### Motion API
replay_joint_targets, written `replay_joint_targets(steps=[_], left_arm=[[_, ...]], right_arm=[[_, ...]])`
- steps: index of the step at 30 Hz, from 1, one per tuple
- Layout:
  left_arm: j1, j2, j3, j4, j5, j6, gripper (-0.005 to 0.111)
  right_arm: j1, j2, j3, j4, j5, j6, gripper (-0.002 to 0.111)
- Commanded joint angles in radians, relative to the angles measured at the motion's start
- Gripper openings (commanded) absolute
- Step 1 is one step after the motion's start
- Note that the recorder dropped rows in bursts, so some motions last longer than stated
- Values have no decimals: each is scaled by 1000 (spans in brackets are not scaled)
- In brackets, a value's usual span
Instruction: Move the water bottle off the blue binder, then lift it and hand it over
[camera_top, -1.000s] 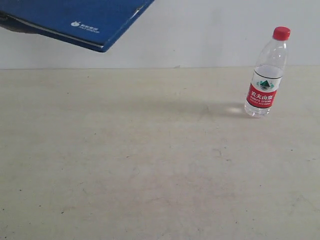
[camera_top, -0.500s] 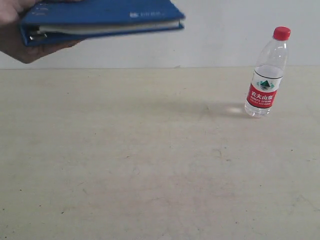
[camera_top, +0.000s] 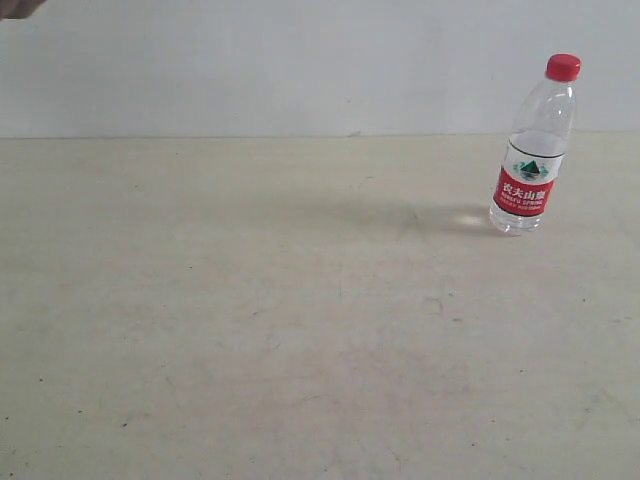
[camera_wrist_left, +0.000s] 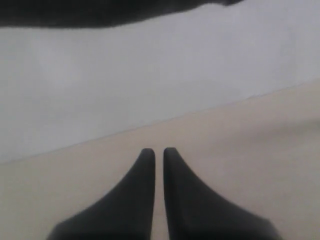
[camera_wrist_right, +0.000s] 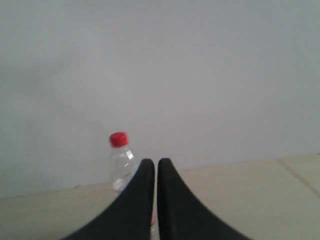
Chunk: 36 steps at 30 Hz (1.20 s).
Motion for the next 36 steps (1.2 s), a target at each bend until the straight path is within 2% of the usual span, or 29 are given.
replay_joint_targets(steps=[1, 3, 6, 8, 10, 14, 19, 21, 25, 28, 30, 32, 35, 36], left_arm=[[-7, -5, 71, -240, -103, 2, 5], [-7, -5, 110, -240, -134, -18, 5], [-7, -5, 190, -231, -268, -62, 5], [-7, -5, 223, -231, -322, -174, 5], [-7, -5, 258, -231, -314, -215, 5], [-7, -5, 332, -150, -321, -220, 5], [-7, -5, 394, -142, -378, -220, 5], [-7, -5, 412, -140, -380, -212, 5], [-7, -5, 412, -138, -399, -175, 5], [-7, -5, 412, -142, -406, -175, 5], [-7, -5, 412, -142, -411, -175, 5], [-7, -5, 412, -142, -411, -175, 5], [-7, -5, 412, -173, -416, -240, 5], [-7, -5, 412, -173, -422, -253, 5]], right_arm=[[136, -3, 108, 11, 6, 172, 0], [187, -3, 161, 11, -10, 233, 0], [272, -3, 244, -32, -111, 358, 0], [281, -3, 263, -32, -209, 466, 0], [281, -3, 269, -30, -311, 526, 0], [281, -3, 269, -15, -380, 587, 0], [274, -3, 269, -306, -380, 239, 0], [274, -3, 269, -425, -380, 254, 0], [275, -3, 190, -508, -380, 312, 0], [275, -3, 64, -411, -380, 317, 0], [275, -3, 22, -334, -380, 251, 0], [275, -3, -16, -217, -380, 62, 0], [275, -3, -68, 11, -360, -337, 0], [280, -3, -72, 11, -348, -388, 0]])
